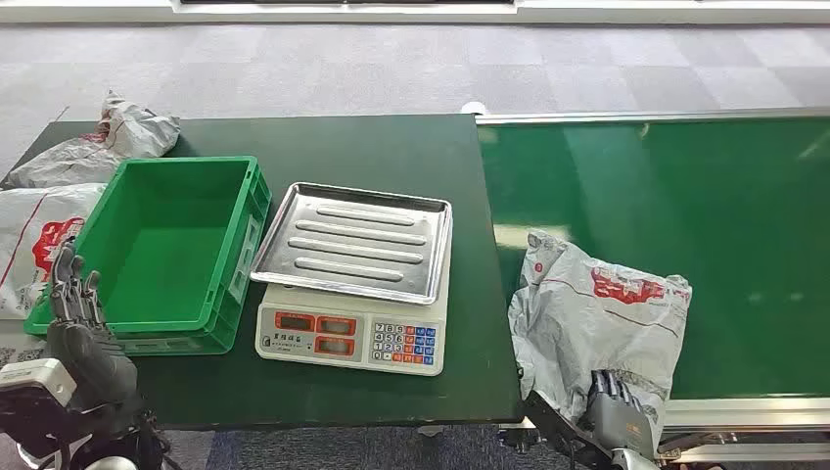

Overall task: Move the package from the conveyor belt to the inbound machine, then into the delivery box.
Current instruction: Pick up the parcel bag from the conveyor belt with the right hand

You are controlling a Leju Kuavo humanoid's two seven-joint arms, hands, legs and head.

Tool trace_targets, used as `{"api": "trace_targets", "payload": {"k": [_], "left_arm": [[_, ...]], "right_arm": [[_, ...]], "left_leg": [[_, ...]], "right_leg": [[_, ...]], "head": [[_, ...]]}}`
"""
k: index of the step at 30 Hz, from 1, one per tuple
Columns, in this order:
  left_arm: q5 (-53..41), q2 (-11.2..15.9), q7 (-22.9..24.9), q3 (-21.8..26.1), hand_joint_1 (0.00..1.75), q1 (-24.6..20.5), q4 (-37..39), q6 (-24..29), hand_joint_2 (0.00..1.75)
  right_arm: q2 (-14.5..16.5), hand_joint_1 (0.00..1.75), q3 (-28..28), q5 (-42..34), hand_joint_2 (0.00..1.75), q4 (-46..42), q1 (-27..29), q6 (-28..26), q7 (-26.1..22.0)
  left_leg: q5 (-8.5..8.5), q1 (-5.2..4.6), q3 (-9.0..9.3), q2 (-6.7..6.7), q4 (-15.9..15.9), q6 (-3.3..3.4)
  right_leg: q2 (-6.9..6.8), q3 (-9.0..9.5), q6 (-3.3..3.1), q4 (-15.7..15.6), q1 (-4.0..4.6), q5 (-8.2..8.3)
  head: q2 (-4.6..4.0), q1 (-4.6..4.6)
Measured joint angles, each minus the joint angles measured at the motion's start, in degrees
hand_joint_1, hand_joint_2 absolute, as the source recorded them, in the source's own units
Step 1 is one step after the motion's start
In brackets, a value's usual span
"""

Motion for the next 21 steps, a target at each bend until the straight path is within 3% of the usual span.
{"api": "trace_targets", "payload": {"k": [21], "left_arm": [[0.05, -0.3, -0.4, 0.0, 0.0, -0.06, 0.0, -1.45, 0.0]], "right_arm": [[0.64, 1.75, 0.53, 1.68, 1.75, -1.48, 0.98, -4.04, -0.96]], "left_leg": [[-0.04, -0.01, -0.02, -0.05, 0.0, -0.03]], "right_leg": [[-0.04, -0.03, -0.04, 0.0, -0.01, -0.06]], "head": [[0.0, -0.01]]}}
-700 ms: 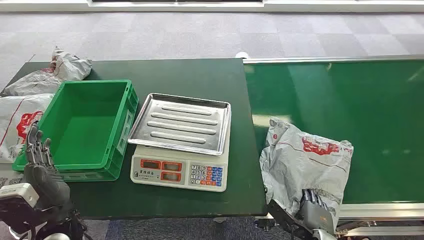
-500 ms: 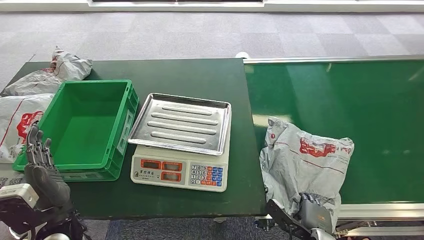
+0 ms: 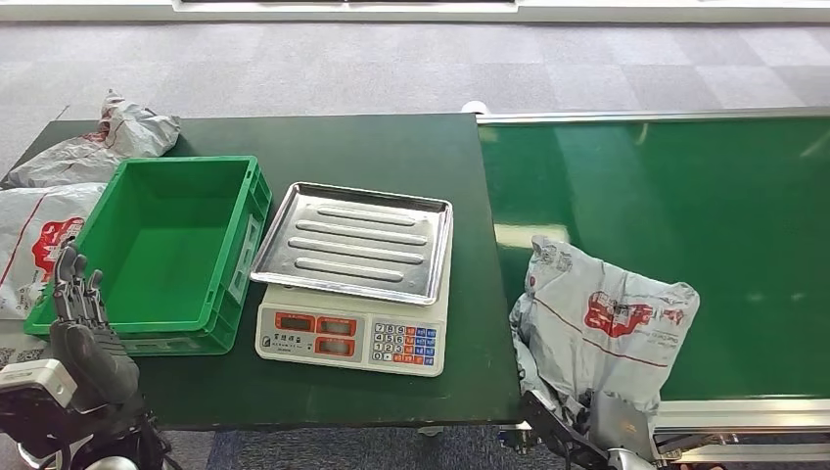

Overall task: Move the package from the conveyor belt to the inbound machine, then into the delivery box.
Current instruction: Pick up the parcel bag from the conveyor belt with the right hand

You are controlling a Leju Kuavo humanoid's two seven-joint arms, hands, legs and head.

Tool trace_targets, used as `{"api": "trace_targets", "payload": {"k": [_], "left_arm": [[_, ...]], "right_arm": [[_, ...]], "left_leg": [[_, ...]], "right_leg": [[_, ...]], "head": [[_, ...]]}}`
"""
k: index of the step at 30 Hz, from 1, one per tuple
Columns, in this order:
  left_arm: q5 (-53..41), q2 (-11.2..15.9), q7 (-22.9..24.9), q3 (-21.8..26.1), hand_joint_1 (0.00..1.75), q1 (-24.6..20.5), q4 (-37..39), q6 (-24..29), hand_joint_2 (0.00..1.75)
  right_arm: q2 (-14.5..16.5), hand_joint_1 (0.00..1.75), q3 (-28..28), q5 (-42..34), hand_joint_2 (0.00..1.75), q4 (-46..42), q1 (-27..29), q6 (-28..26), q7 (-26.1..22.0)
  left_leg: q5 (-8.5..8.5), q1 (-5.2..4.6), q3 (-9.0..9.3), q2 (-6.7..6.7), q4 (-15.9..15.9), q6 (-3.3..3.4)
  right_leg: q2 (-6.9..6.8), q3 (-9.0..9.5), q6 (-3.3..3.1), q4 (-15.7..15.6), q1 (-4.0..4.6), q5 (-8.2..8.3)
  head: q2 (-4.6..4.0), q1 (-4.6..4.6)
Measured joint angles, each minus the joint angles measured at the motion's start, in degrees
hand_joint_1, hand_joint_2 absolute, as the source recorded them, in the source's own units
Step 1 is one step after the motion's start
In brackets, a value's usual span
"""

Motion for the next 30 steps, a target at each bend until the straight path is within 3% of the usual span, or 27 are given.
{"api": "trace_targets", "payload": {"k": [6, 11, 19, 25, 30], "left_arm": [[-0.21, -0.35, -0.32, 0.0, 0.0, 0.0, -0.02, -0.44, 0.0], [-0.62, -1.32, -0.87, 0.0, 0.0, 0.88, -0.67, -0.51, 0.0], [-0.44, -2.36, -2.73, 0.0, 0.0, 1.82, -0.69, -0.39, 0.0], [-0.16, -2.45, -2.88, 0.0, 0.0, 1.62, -0.45, 0.14, 0.0], [0.85, -2.44, -3.55, -0.28, 0.0, 1.11, -0.01, 0.6, 0.0]], "right_arm": [[1.44, 1.75, -0.62, 1.54, 1.75, -2.27, 1.19, -4.94, -2.45], [3.87, 1.75, -4.22, 8.65, 1.75, -10.57, 2.24, -15.46, -6.51], [5.82, 1.75, -8.03, 12.27, 1.75, -23.94, 1.91, -35.45, -15.11], [4.86, 1.75, -7.77, 11.04, 1.75, -28.11, -1.17, -37.59, -16.27], [4.1, 1.75, -4.05, 4.33, 1.75, -28.0, -7.17, -37.55, -23.85]], "left_leg": [[-0.01, 0.0, -0.03, 0.01, 0.0, -0.01], [-0.01, 0.0, -0.05, -0.01, 0.0, -0.01], [-0.02, -0.04, -0.07, -0.02, 0.0, 0.0], [-0.01, -0.04, -0.08, -0.03, 0.0, 0.01], [-0.03, -0.03, -0.27, 0.07, -0.01, -0.02]], "right_leg": [[0.01, -0.03, -0.01, 0.0, 0.0, 0.0], [0.0, -0.04, 0.0, 0.0, -0.01, -0.01], [-0.01, -0.04, 0.02, 0.0, -0.04, -0.02], [-0.02, 0.02, 0.02, 0.0, -0.04, -0.01], [0.11, 0.06, 0.01, 0.0, -0.02, -0.01]], "head": [[0.0, 0.01], [0.0, 0.0], [0.0, 0.01], [0.0, 0.01], [0.0, 0.0]]}}
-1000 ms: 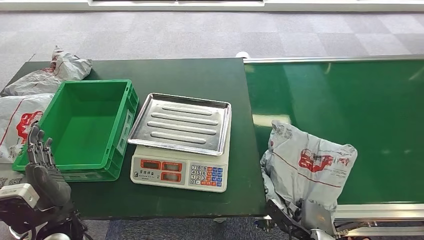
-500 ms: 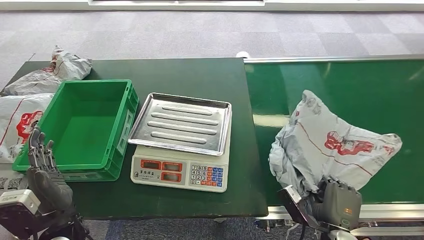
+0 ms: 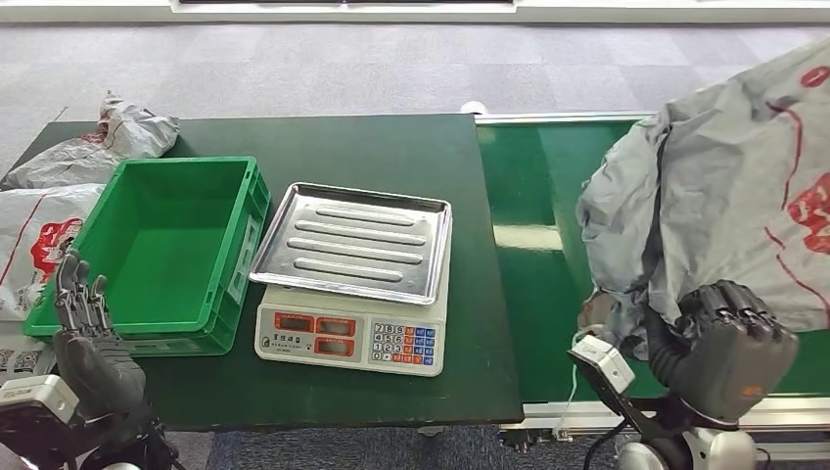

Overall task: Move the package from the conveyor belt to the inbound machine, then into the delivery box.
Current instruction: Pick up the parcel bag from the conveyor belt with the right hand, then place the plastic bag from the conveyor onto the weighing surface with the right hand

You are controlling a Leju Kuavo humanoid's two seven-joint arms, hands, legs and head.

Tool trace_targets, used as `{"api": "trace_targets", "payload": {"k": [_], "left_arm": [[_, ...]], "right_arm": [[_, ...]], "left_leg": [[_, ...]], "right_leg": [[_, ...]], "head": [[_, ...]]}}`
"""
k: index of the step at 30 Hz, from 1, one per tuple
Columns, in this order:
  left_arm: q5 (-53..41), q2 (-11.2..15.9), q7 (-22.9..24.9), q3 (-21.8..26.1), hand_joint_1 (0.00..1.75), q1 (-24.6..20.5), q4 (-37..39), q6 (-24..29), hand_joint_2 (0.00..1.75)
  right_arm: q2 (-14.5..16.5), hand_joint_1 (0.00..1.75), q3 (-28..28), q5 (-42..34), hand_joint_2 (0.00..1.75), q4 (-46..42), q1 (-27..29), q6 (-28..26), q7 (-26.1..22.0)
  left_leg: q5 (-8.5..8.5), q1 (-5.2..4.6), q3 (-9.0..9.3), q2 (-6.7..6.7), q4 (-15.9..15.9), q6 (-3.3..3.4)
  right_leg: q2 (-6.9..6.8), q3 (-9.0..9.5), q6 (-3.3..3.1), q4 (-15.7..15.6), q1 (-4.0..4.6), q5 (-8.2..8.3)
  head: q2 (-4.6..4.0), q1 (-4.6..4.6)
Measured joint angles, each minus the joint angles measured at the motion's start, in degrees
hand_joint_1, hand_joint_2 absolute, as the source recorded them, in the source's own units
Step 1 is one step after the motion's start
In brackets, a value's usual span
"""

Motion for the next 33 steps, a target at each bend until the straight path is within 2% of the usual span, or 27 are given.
{"api": "trace_targets", "payload": {"k": [2, 7, 11, 15, 23, 33], "left_arm": [[0.45, 0.01, -0.18, -0.65, 0.0, -0.64, 0.53, -0.08, 0.0], [1.33, 0.03, -0.1, -3.07, 0.0, -3.94, 3.45, -0.93, 0.0], [2.12, 0.14, 0.44, -4.45, 0.0, -6.3, 5.22, -1.38, 0.0], [2.5, 0.26, 1.06, -5.12, 0.0, -7.67, 6.09, -1.72, 0.0], [2.76, 0.32, 1.37, -5.22, 0.0, -9.64, 7.85, -2.1, 0.0], [2.78, 0.32, 1.18, -5.22, 0.0, -10.39, 9.1, -2.16, 0.0]], "right_arm": [[-0.01, 1.75, 3.35, -3.56, 1.75, 1.1, -3.84, 0.48, -2.49], [0.12, 1.75, 14.01, -14.11, 1.75, 7.88, -12.81, 4.74, -4.92], [1.13, 1.75, 20.91, -23.39, 1.75, 14.56, -16.91, 9.18, -8.44], [2.4, 1.75, 24.69, -28.0, 1.75, 20.0, -19.55, 11.94, -10.39], [4.85, 1.75, 30.05, -29.61, 1.75, 29.14, -24.02, 18.01, -11.24], [5.47, 1.75, 32.97, -28.03, 1.75, 32.75, -24.84, 22.53, -11.37]], "left_leg": [[0.06, 0.01, 0.22, 0.0, 0.0, 0.01], [0.21, 0.03, 0.31, -0.09, 0.0, -0.01], [0.23, 0.04, 0.3, -0.12, 0.0, -0.03], [0.23, 0.04, 0.26, -0.16, 0.0, -0.03], [0.23, 0.04, 0.24, -0.16, 0.01, -0.03], [0.23, 0.04, 0.22, -0.16, 0.01, -0.03]], "right_leg": [[0.0, -0.01, -0.02, 0.0, 0.01, 0.04], [-0.02, 0.0, -0.05, 0.02, 0.03, 0.13], [-0.03, -0.01, -0.05, 0.03, 0.03, 0.14], [-0.08, -0.03, -0.05, 0.03, 0.03, 0.14], [-0.11, -0.07, -0.05, 0.03, 0.03, 0.14], [-0.11, -0.09, -0.05, 0.03, 0.03, 0.13]], "head": [[0.0, 0.0], [0.0, 0.01], [0.0, -0.01], [0.0, -0.01], [0.0, -0.01], [0.0, -0.01]]}}
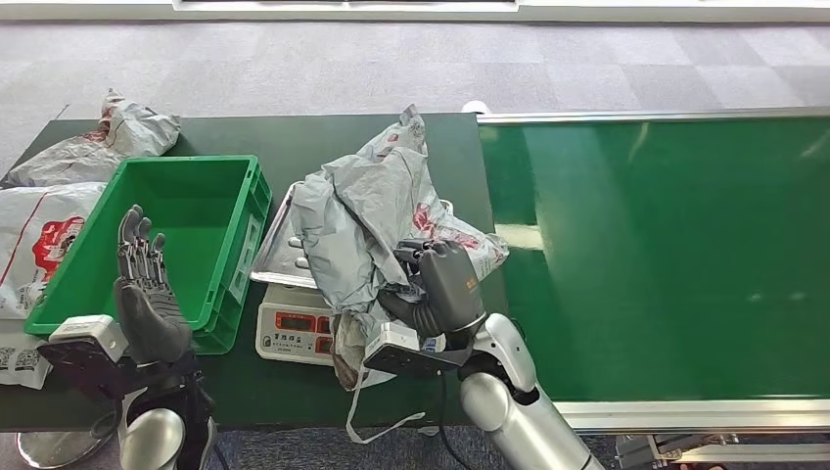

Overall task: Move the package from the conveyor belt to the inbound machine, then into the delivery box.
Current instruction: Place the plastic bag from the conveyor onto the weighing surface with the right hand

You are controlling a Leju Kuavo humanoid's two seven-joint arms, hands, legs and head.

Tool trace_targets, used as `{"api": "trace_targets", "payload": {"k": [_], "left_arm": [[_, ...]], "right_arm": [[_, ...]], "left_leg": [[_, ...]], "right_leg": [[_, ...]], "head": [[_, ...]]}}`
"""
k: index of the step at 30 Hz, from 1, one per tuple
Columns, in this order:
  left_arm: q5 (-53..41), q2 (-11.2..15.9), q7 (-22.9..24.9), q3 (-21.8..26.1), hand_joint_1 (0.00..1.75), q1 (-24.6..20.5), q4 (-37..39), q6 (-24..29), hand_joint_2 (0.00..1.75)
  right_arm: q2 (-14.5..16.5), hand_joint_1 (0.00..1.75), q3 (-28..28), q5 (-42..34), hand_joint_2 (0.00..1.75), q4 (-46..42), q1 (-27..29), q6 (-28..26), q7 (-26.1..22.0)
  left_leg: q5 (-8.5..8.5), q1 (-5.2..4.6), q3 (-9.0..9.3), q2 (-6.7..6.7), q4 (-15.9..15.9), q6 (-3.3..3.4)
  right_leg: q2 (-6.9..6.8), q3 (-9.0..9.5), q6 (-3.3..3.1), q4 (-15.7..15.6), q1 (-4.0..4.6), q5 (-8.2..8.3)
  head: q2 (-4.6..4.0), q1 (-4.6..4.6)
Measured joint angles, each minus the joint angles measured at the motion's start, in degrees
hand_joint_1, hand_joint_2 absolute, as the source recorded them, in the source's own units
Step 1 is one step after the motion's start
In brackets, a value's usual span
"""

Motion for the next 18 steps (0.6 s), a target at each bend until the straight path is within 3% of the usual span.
{"api": "trace_targets", "payload": {"k": [12, 16, 18], "left_arm": [[-0.25, 0.0, -0.04, 0.0, 0.0, -0.1, 0.0, -0.08, 0.0], [-0.25, 0.04, -0.3, 0.01, 0.0, -0.12, -0.18, 0.02, 0.0], [0.04, 0.13, -0.77, 0.09, 0.0, -0.13, -0.62, 0.33, 0.0]], "right_arm": [[0.52, 1.75, 1.56, 4.86, 1.75, 3.81, -4.29, 4.3, 1.58], [0.87, 1.75, 2.12, 6.17, 1.75, 5.88, -5.93, 5.32, 4.44], [1.1, 0.89, 2.49, 6.75, 1.75, 7.78, -7.01, 5.82, 6.25]], "left_leg": [[0.01, 0.0, 0.0, 0.0, 0.0, -0.01], [0.01, 0.0, -0.01, 0.01, 0.0, -0.01], [0.01, 0.0, -0.01, -0.01, 0.0, -0.01]], "right_leg": [[0.0, 0.0, 0.0, 0.0, 0.01, 0.0], [0.01, 0.0, 0.0, 0.0, 0.0, 0.0], [0.0, 0.0, 0.0, 0.0, 0.0, 0.0]], "head": [[0.0, -0.01], [0.0, 0.0], [0.0, 0.01]]}}
